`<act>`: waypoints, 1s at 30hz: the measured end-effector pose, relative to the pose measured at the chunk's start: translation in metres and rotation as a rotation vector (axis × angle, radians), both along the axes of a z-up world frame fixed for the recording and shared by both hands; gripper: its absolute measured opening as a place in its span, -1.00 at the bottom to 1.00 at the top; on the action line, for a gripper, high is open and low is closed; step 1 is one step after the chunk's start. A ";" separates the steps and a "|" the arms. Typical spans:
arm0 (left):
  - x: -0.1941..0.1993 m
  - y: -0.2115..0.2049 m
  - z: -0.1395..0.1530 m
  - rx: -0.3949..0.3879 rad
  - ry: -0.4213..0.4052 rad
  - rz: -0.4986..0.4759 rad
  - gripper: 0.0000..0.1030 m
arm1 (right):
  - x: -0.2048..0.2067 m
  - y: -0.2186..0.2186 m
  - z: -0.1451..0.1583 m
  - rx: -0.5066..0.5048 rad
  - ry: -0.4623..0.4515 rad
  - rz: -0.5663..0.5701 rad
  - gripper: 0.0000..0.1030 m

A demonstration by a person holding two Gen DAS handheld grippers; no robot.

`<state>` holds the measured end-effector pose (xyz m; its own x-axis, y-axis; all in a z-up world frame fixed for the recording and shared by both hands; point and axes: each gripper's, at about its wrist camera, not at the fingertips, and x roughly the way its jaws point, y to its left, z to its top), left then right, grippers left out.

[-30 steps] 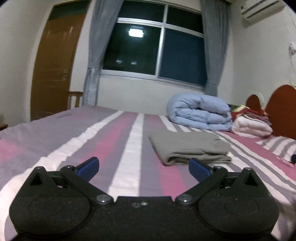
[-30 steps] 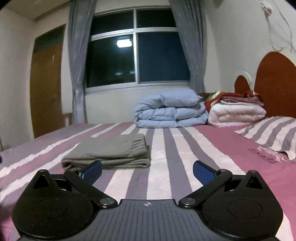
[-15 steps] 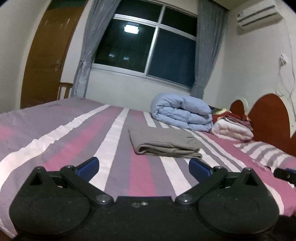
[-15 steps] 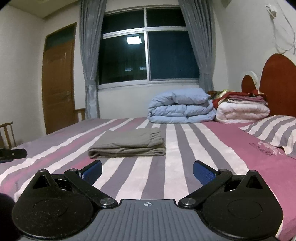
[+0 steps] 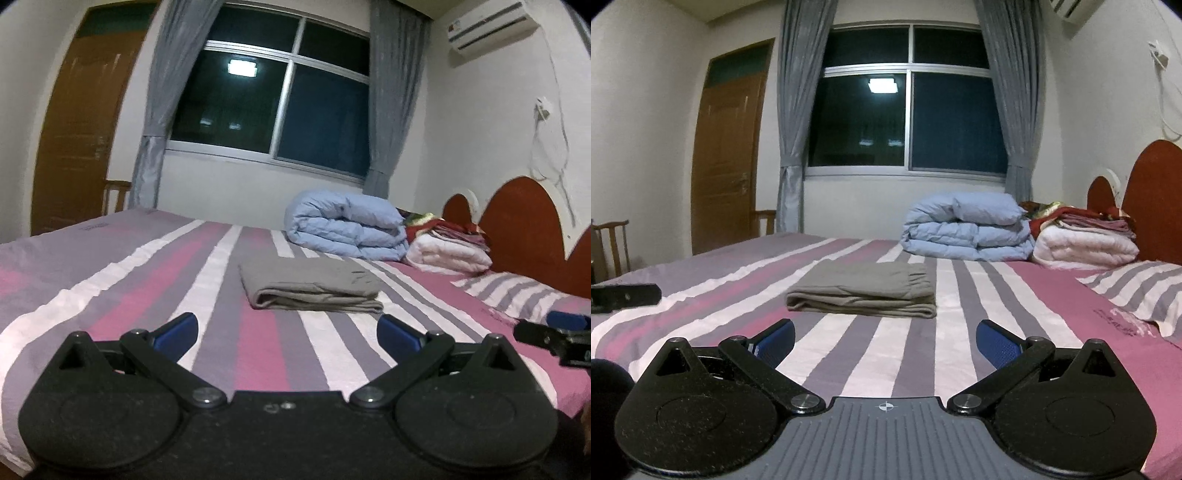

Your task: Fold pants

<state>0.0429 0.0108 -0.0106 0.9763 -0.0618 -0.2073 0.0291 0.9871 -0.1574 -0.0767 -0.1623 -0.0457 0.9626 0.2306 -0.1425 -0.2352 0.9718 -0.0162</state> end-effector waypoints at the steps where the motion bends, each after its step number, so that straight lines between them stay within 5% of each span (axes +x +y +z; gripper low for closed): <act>1: 0.000 -0.001 -0.001 0.002 -0.002 -0.005 0.88 | 0.000 -0.001 0.000 0.014 0.002 -0.004 1.00; 30: 0.001 -0.007 -0.003 0.025 -0.002 -0.035 0.88 | 0.007 0.012 -0.003 0.019 0.025 0.039 1.00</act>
<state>0.0440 0.0041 -0.0140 0.9740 -0.0912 -0.2076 0.0643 0.9890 -0.1329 -0.0695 -0.1501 -0.0483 0.9488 0.2713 -0.1616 -0.2735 0.9618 0.0089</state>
